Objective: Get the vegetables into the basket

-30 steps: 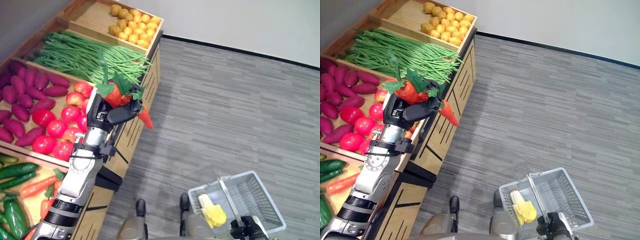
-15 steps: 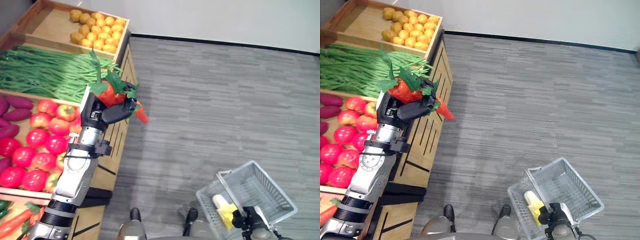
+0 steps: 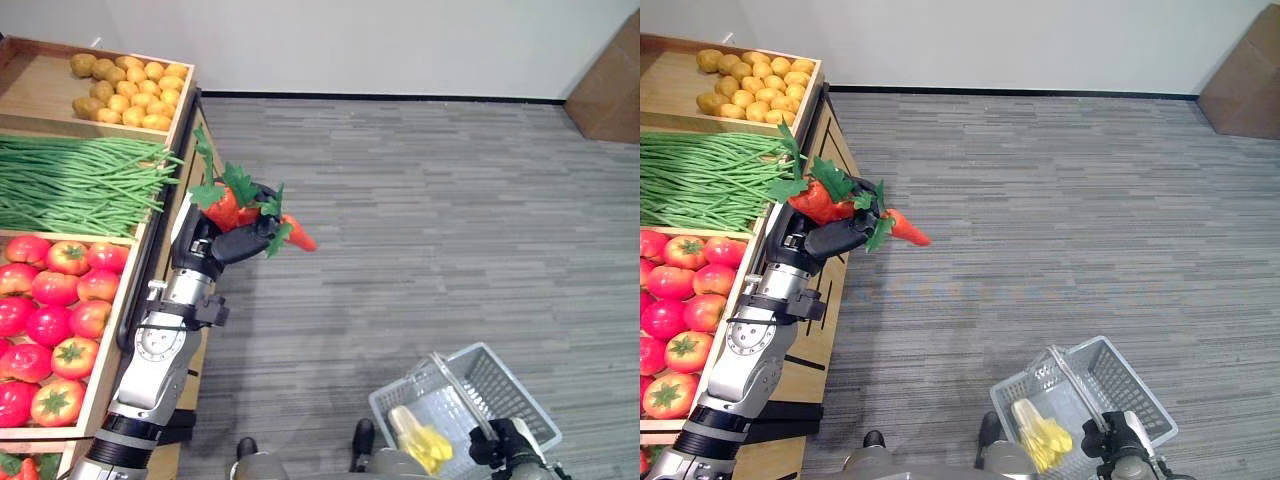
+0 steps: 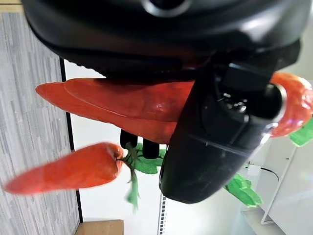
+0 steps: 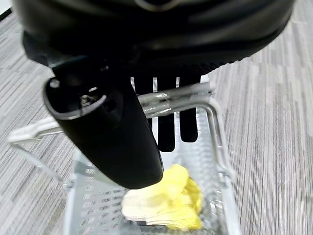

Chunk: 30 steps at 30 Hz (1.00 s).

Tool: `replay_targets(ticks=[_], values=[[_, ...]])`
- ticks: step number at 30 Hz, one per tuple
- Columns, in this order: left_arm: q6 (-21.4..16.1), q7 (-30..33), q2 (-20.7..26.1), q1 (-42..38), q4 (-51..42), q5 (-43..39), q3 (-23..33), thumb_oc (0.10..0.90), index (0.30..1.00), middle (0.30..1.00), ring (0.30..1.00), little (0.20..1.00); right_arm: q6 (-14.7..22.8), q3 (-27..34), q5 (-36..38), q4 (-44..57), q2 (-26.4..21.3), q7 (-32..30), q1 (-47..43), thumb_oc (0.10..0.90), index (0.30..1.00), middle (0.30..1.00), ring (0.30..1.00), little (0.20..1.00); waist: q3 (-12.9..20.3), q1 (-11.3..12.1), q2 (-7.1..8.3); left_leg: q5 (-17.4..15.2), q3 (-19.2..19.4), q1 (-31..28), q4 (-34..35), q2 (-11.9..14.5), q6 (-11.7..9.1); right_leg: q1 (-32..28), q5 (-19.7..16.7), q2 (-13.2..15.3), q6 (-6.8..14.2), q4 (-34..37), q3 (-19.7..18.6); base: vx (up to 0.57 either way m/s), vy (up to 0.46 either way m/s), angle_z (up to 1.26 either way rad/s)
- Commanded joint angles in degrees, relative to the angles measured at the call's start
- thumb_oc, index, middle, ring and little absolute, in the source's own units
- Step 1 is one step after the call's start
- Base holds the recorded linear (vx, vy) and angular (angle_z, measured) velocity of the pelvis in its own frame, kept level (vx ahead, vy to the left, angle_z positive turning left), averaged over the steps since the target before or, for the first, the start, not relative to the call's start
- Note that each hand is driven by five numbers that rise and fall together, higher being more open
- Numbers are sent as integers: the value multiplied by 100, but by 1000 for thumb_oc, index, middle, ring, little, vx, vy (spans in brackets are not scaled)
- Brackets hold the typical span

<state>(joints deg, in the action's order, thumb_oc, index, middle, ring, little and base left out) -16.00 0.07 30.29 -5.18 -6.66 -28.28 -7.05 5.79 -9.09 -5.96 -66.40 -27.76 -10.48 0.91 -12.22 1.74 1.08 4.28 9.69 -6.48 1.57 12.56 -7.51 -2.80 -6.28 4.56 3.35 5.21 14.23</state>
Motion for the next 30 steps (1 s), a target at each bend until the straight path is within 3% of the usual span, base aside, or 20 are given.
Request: replay_targets(ticks=[1,7,17,30], values=[[-521,-189,164,-790,-496,-290,-275,400,300,300,300,300,304,57,-77,538,-897,-295,-658,400,300,300,300,300,111,19,71,37,-212,529,104,-296,-81,-277,576,346,500,-88,259,-8,20,21],[-411,-407,362,-877,-599,-284,-706,400,300,300,300,300,395,-207,-204,1597,-1386,-257,-1085,400,300,300,300,300,276,-26,20,-15,52,194,278,-259,-64,-416,560,370,537,-21,195,49,48,4],[-359,-762,845,-1602,-639,-250,-1687,400,300,300,300,300,513,-848,-182,2302,-1639,-213,-2310,400,300,300,300,300,379,-42,-51,-126,159,85,343,-353,-27,-433,493,473,621,-21,131,16,39,-11],[-348,-768,790,-2368,-527,-248,-2629,400,300,300,300,300,503,-1647,199,1909,-1079,-401,-4056,400,300,300,300,300,321,31,-186,-115,144,127,343,-396,-24,-411,453,523,646,-21,146,0,0,0]])
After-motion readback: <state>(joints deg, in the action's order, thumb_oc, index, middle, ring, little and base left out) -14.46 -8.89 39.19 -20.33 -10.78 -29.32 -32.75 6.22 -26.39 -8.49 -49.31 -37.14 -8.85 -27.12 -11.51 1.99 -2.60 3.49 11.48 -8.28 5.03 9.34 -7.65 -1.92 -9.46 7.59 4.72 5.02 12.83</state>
